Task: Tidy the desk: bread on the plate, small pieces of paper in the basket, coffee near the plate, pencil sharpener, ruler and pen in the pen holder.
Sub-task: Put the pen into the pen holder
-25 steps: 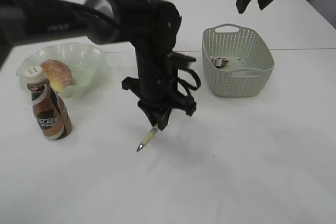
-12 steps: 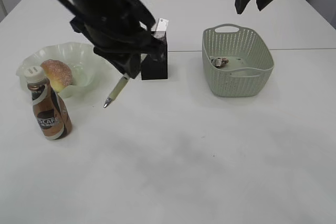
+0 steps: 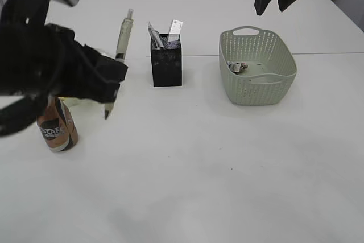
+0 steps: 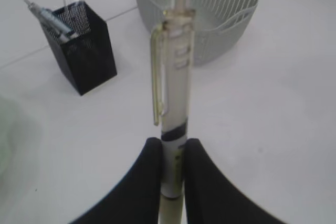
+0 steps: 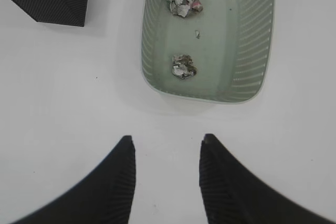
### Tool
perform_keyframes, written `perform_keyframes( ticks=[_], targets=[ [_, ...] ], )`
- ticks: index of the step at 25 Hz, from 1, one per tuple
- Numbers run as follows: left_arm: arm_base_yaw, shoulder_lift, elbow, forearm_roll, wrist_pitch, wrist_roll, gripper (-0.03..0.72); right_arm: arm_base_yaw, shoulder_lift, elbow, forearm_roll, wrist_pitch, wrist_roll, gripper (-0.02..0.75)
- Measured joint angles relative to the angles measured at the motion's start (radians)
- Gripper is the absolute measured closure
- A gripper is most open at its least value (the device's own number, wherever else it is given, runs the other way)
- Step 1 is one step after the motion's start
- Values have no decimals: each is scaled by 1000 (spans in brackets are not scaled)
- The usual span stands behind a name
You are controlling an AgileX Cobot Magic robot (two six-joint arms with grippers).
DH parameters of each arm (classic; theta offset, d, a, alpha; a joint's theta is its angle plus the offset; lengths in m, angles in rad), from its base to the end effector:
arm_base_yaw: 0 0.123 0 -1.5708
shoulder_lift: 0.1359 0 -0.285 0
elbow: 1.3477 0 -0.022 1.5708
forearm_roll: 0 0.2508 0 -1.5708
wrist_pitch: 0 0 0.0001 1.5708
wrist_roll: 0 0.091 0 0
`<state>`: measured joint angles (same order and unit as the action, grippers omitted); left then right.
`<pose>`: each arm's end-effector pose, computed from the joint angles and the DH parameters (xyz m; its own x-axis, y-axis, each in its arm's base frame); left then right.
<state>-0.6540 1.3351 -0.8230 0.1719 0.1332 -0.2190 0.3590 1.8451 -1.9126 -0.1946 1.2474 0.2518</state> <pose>0.2286 -0.1726 0.2751 -0.4473 0.2817 -0.8489 0.5718 0.8198 -0.0293 0.3800 0.1248 0.3655 -0.8639 -0.1267 -0.4874 -0.1049 0.9919 -0.0719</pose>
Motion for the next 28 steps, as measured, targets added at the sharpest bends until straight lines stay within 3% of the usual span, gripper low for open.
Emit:
perform_keyframes(
  ticks=[3, 6, 12, 19, 28],
  targets=[
    [17, -6, 167, 39, -339, 8, 624, 0, 0, 0, 0, 0, 0, 438],
    [49, 45, 264, 50, -588, 88, 623, 0, 0, 0, 0, 0, 0, 438],
    [124, 240, 262, -26, -1024, 142, 623, 0, 0, 0, 0, 0, 0, 438],
    [139, 444, -1, -98, -1151, 146, 622, 0, 0, 0, 0, 0, 0, 438],
    [184, 689, -424, -93, -973, 146, 622, 0, 0, 0, -6, 0, -10, 438]
  ],
)
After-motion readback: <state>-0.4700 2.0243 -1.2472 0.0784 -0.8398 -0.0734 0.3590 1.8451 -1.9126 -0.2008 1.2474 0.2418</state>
